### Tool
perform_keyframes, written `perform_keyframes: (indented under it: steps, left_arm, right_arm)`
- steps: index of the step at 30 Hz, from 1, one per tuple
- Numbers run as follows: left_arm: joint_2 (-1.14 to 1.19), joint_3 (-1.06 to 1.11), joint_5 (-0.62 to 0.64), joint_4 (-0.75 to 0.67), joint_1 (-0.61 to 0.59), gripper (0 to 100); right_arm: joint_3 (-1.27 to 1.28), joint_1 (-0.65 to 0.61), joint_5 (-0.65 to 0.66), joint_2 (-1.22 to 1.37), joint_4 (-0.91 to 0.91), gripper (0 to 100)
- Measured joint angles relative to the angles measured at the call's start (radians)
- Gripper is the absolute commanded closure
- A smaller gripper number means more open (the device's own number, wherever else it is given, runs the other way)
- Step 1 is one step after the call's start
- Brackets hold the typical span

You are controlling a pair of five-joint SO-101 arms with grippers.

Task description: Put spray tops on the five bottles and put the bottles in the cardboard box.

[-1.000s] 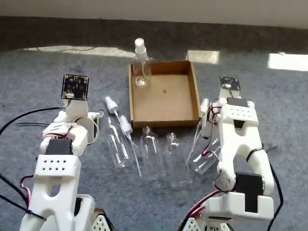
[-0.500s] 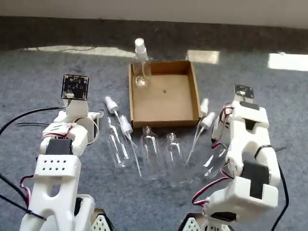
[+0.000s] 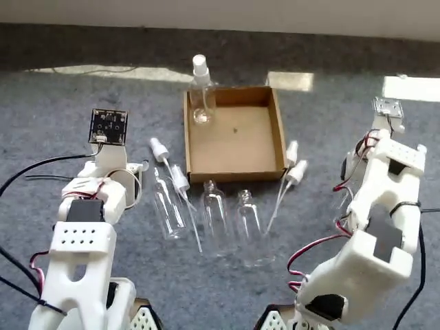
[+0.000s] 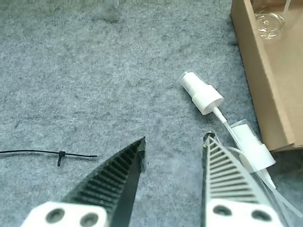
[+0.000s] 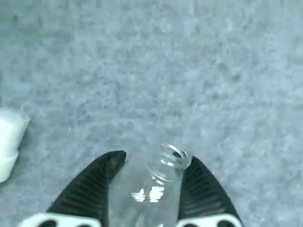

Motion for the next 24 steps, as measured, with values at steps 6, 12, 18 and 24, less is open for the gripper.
perform_keyframes:
  steps: [6,12,18,24]
  left_arm:
    - [0.000,0.000,0.000,0.000,0.000,81]
    - [0.000,0.009,0.000,0.000,0.000,81]
    - [0.000,0.009,0.000,0.000,0.000,81]
    - [0.000,0.009,0.000,0.000,0.002,81]
  right_arm:
    - [-0.216,-0.002,0.135,0.206,0.166,80.3]
    - [-0.358,0.000,0.097,0.270,0.344,78.3]
    - [-0.522,0.002,-0.038,0.270,0.522,78.2]
    - [-0.559,0.002,-0.089,0.270,0.578,78.2]
